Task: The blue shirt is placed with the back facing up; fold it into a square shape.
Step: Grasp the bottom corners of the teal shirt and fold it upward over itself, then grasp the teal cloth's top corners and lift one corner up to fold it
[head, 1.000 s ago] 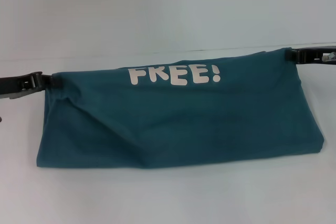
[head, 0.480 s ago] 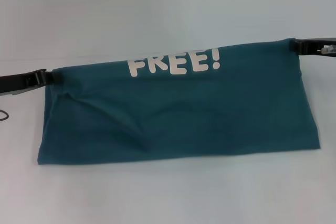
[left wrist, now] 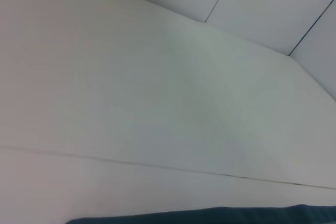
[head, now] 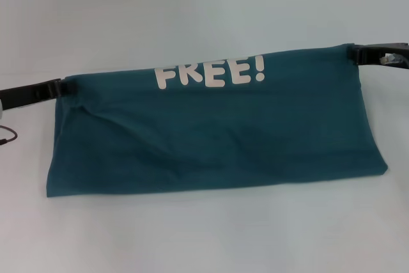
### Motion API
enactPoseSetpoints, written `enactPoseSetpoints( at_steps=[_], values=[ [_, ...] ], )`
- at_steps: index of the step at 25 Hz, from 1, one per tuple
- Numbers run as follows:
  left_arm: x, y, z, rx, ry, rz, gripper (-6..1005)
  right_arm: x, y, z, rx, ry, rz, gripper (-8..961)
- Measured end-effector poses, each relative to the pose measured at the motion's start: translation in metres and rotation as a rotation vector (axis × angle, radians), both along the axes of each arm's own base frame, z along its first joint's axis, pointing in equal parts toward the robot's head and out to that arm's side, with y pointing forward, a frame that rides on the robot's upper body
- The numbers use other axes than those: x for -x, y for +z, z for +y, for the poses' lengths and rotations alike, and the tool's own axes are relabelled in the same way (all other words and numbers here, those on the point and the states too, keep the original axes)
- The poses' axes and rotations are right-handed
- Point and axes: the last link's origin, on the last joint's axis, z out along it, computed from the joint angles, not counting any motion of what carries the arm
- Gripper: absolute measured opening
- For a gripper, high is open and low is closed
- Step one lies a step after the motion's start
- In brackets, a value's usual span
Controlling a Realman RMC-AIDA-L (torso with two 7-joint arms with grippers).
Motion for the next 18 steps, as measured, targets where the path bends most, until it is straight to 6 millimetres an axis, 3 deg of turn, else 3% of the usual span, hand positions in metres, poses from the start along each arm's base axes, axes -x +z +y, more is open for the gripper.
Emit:
enactPoseSetpoints(
  at_steps=[5,10,11,18],
  values=[
    [-0.002,-0.005,0.006,-0.016,-0.016,0.078,77,-0.002,0.002,0.004,-0.028,-0.02,0.015,200],
    [-0.003,-0.007,0.01,-0.035,-0.018,0.123,415,0.001,0.003,0.007,-0.04,-0.01,0.005,206],
    [-0.001,0.005,0.012,-0.079,-0.017,0.115,483,0.001,0.005,0.009,-0.053,-0.007,-0.004,421],
    [-0.001,0.008,-0.001,-0.005,-0.076,0.095,617,-0.003,0.005,0.004,-0.036,-0.009,-0.01,667]
  ],
)
